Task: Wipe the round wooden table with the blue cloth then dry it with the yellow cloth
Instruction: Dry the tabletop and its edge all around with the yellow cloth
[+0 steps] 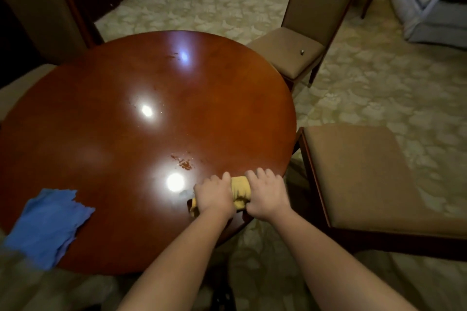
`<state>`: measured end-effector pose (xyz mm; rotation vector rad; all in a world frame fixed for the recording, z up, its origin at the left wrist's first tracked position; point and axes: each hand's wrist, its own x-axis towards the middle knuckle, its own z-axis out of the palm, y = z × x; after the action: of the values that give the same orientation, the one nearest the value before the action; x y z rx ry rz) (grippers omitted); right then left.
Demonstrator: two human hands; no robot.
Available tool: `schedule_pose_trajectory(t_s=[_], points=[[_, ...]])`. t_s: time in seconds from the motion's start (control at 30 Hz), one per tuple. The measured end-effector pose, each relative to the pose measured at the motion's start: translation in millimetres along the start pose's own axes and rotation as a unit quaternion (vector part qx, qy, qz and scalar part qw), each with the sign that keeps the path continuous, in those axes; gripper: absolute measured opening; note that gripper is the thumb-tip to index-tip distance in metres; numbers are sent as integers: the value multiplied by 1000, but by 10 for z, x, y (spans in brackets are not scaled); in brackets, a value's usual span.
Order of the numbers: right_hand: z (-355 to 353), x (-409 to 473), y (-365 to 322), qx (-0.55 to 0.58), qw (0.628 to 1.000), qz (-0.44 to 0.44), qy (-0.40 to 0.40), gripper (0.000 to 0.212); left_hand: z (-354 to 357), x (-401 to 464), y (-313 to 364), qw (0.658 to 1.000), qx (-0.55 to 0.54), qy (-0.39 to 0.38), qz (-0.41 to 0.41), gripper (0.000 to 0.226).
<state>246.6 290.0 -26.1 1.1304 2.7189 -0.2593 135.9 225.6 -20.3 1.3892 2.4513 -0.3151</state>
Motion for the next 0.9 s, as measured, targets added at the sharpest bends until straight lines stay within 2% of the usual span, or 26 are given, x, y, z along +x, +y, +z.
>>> schedule_pose_trajectory(t_s=[0.17, 0.43, 0.9], points=[[-30, 426, 180, 6, 999, 24, 37, 55, -153, 489, 69, 999, 11, 37, 24, 34], [-152, 1027, 367, -10, 998, 42, 47, 57, -306, 1125, 138, 996, 15, 82, 31, 40], [16, -84, 59, 36, 996, 73, 44, 63, -38, 83, 82, 997, 19, 40, 67, 47]])
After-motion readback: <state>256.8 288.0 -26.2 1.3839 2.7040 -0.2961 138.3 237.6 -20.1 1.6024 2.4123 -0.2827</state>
